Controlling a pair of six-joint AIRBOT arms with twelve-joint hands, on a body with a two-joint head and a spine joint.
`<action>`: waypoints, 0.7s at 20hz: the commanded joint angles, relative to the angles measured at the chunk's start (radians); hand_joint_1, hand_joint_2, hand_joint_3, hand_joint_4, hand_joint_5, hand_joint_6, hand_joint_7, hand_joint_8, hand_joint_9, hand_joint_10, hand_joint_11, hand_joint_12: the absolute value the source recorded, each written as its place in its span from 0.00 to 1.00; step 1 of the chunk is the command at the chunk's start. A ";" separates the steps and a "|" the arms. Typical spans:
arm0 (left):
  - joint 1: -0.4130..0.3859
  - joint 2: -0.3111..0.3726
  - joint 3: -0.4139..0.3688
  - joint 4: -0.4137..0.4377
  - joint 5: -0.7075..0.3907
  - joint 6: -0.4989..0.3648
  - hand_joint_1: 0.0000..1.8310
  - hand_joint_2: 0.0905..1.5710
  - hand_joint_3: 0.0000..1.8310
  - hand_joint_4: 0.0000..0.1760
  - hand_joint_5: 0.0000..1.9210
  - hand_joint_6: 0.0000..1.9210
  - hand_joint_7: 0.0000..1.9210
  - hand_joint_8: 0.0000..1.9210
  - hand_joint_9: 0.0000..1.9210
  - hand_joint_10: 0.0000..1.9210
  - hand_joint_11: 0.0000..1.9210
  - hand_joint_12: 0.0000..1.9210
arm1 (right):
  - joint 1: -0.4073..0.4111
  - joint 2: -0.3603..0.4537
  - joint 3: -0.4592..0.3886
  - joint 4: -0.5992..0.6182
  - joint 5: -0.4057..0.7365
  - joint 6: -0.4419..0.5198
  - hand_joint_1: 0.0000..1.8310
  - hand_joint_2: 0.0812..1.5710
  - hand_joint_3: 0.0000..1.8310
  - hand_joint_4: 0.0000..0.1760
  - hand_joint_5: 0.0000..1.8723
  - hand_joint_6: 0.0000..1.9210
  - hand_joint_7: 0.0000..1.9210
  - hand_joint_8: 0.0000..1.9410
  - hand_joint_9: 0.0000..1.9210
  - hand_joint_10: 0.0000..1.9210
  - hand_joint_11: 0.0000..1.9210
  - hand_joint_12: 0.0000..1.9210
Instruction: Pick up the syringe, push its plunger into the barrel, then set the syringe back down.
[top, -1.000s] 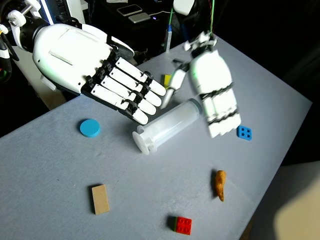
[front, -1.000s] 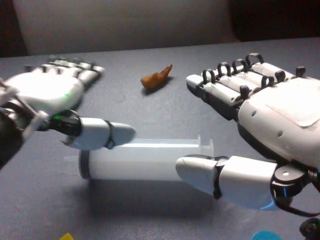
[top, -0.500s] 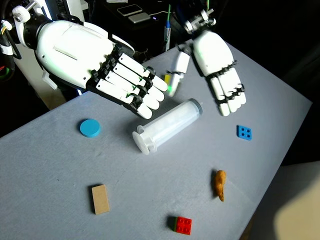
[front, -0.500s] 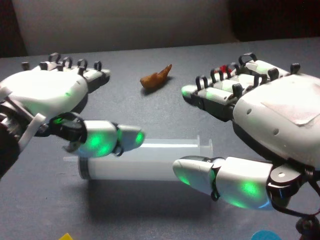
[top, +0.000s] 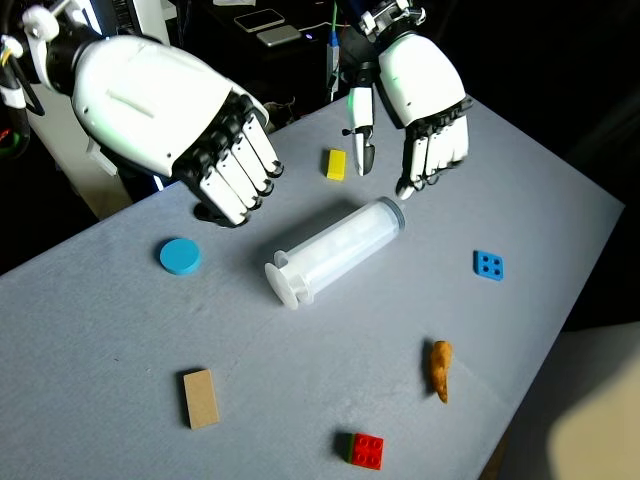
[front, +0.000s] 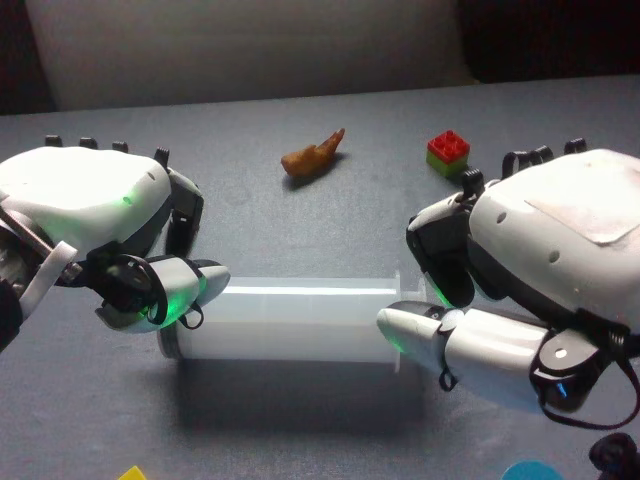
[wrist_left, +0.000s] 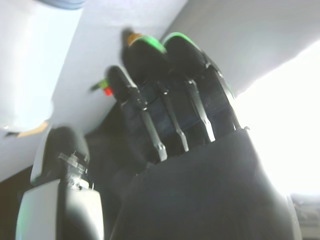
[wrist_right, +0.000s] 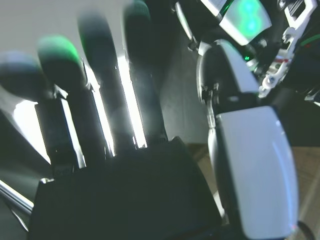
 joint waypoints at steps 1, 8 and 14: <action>-0.015 0.004 0.004 0.065 0.047 0.004 0.29 0.83 0.00 0.00 0.45 1.00 0.51 1.00 0.55 1.00 0.56 1.00 | 0.012 0.004 0.003 -0.071 0.041 0.009 0.20 0.80 0.00 0.00 0.48 1.00 0.52 1.00 0.61 1.00 0.72 1.00; -0.034 0.004 0.009 0.058 0.047 0.003 0.19 0.91 0.01 0.00 0.73 1.00 0.79 1.00 0.81 1.00 0.85 1.00 | 0.003 0.004 0.007 -0.071 0.040 0.030 0.13 0.93 0.01 0.00 0.67 1.00 0.71 1.00 0.79 1.00 0.89 1.00; -0.047 0.004 0.017 0.055 0.047 0.004 0.22 0.92 0.00 0.00 0.72 1.00 0.78 1.00 0.80 1.00 0.83 1.00 | 0.001 0.003 0.009 -0.077 0.040 0.030 0.15 0.94 0.00 0.00 0.65 1.00 0.71 1.00 0.78 1.00 0.88 1.00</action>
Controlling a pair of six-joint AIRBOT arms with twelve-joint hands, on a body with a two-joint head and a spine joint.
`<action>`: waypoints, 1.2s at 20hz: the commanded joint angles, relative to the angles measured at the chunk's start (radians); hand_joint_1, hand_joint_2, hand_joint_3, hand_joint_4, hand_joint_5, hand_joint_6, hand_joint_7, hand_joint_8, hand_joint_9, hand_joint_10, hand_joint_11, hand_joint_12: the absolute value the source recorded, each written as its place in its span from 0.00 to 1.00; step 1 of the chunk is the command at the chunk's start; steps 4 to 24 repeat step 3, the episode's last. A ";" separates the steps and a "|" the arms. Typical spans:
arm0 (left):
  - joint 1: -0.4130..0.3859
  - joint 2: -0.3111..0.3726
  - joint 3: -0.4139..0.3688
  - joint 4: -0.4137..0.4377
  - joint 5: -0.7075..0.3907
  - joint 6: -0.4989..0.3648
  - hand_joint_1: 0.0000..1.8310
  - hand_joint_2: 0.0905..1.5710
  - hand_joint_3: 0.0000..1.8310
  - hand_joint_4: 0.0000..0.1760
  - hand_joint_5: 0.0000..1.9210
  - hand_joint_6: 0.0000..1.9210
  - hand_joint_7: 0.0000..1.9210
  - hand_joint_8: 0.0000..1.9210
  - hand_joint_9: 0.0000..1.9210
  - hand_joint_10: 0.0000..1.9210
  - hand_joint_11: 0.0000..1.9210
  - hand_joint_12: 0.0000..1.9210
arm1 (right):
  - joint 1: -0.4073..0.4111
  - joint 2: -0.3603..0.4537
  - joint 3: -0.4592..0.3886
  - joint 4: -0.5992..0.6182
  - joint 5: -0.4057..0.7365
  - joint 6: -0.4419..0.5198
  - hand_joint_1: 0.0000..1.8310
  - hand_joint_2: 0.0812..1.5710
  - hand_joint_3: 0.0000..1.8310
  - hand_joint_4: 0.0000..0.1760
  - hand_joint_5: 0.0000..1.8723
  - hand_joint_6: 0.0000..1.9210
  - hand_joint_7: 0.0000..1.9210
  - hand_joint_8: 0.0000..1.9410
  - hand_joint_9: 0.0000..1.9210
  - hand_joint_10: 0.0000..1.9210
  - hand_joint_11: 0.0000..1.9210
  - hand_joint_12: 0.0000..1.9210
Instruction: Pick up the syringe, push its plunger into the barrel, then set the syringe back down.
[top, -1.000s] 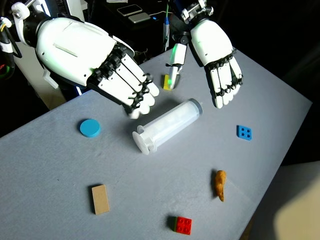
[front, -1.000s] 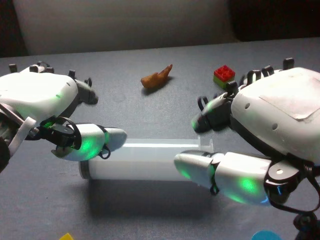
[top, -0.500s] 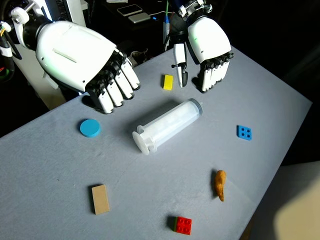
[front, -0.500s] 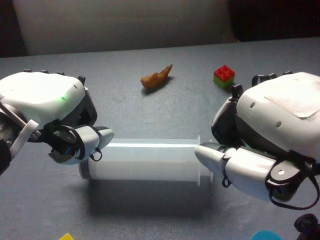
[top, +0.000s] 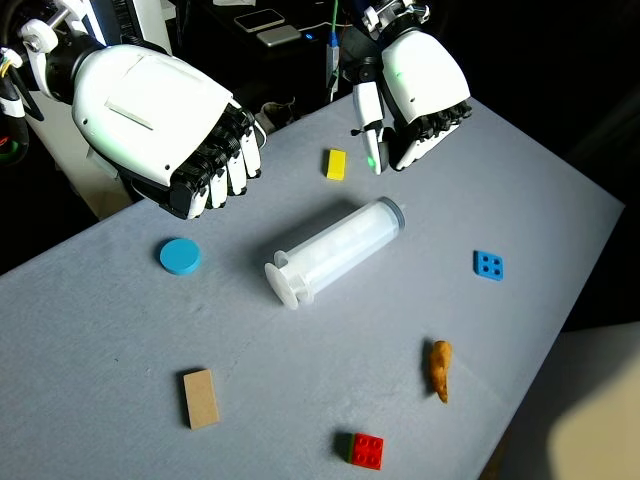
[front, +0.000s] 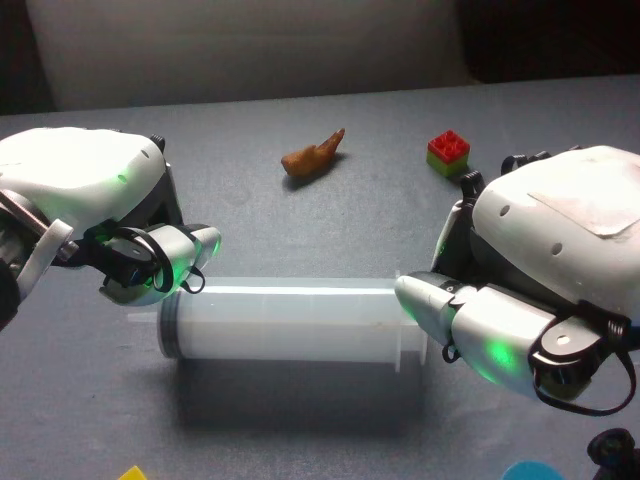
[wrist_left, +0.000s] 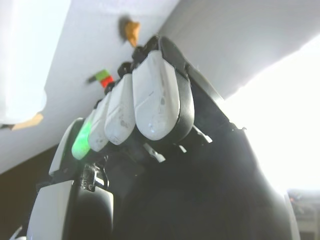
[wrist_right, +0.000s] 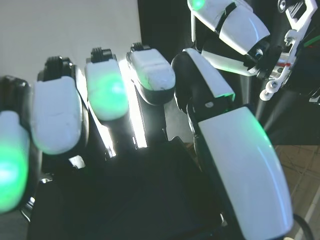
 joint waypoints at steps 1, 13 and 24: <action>-0.016 0.004 0.005 0.063 0.047 0.003 0.23 0.91 0.00 0.00 0.72 1.00 0.77 1.00 0.79 1.00 0.83 1.00 | 0.004 0.003 0.000 -0.071 0.044 0.005 0.15 0.94 0.00 0.00 0.65 1.00 0.70 1.00 0.78 1.00 0.87 1.00; -0.020 0.004 0.006 0.063 0.047 0.003 0.24 0.91 0.00 0.00 0.70 1.00 0.76 1.00 0.78 1.00 0.81 1.00 | 0.003 0.003 0.001 -0.073 0.043 0.005 0.15 0.94 0.00 0.00 0.64 1.00 0.70 1.00 0.77 1.00 0.85 1.00; -0.020 0.004 0.006 0.063 0.047 0.003 0.24 0.91 0.00 0.00 0.70 1.00 0.76 1.00 0.78 1.00 0.81 1.00 | 0.003 0.003 0.001 -0.073 0.043 0.005 0.15 0.94 0.00 0.00 0.64 1.00 0.70 1.00 0.77 1.00 0.85 1.00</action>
